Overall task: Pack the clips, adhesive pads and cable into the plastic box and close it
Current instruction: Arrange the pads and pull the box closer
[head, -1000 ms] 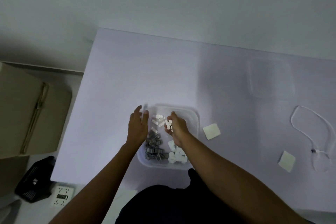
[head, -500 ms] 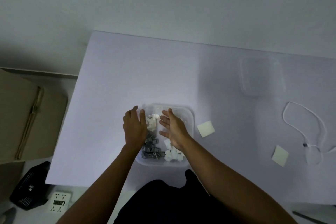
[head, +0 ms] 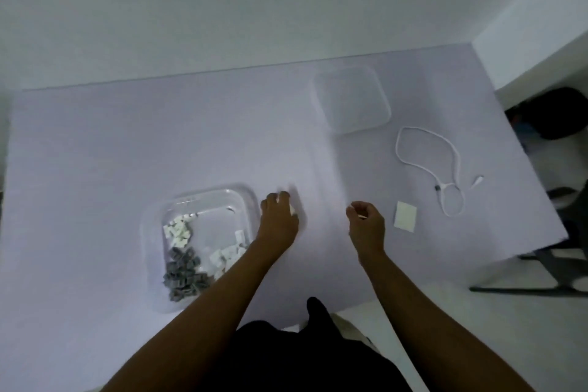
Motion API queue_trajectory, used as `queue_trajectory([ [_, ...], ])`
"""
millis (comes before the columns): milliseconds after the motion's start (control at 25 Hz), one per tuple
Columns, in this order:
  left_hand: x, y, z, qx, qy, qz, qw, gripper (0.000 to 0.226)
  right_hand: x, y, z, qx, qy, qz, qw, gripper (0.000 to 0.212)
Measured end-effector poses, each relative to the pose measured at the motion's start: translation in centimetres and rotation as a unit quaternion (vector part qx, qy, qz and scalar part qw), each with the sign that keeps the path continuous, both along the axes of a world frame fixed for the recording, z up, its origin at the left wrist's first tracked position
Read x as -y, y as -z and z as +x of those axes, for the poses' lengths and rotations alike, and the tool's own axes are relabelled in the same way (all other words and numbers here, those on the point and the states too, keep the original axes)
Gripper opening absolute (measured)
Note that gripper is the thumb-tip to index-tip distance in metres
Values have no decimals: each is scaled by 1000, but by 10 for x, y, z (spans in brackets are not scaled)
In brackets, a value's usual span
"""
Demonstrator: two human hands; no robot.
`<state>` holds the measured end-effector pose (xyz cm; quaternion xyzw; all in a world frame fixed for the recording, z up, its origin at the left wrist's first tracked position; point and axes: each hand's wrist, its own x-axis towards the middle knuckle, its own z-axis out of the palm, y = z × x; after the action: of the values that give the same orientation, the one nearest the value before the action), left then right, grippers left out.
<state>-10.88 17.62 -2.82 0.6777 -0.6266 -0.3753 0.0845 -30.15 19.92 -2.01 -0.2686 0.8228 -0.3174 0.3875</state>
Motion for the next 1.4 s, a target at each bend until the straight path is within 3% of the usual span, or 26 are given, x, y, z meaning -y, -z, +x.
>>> queue_trajectory([
  [120, -5, 34, -31, 160, -2, 42, 986, 52, -14, 29, -66, -103, -5, 54, 993, 36],
  [200, -9, 43, -41, 203, -5, 41, 978, 54, -15, 36, -95, -164, 8, 80, 983, 49],
  [360, -4, 39, -52, 213, -40, 23, 976, 58, -1, 42, -129, -203, 4, 116, 972, 68],
  [480, 7, 36, -49, 185, -90, 55, 977, 63, 17, 40, -139, -159, 13, 153, 975, 81],
  [560, 10, 35, -42, 133, -89, 79, 984, 52, 22, 42, -144, -127, 12, 172, 977, 88],
  [640, 9, 31, -37, 83, -80, 77, 990, 19, 22, 44, -145, -106, -12, 161, 981, 81],
  [680, 7, 26, -36, 59, -83, 71, 992, 8, 21, 46, -143, -103, -41, 139, 984, 68],
  [800, -2, 1, -28, -20, -92, 25, 995, 11, 19, 32, -111, -96, -129, 80, 984, 18],
  [960, -21, -40, 21, -100, -157, -32, 982, 16, 17, -4, -32, 8, -184, 8, 983, 18],
  [1160, -44, -48, 133, -31, -197, -69, 977, 23, 29, -54, 81, 89, -330, -72, 937, 19],
  [1240, -48, -38, 166, 1, -212, -63, 975, 20, 38, -65, 118, 73, -410, -79, 906, 16],
  [1400, -45, -20, 194, 23, -178, -28, 983, 17, 59, -55, 177, -76, -535, -35, 841, 15],
])
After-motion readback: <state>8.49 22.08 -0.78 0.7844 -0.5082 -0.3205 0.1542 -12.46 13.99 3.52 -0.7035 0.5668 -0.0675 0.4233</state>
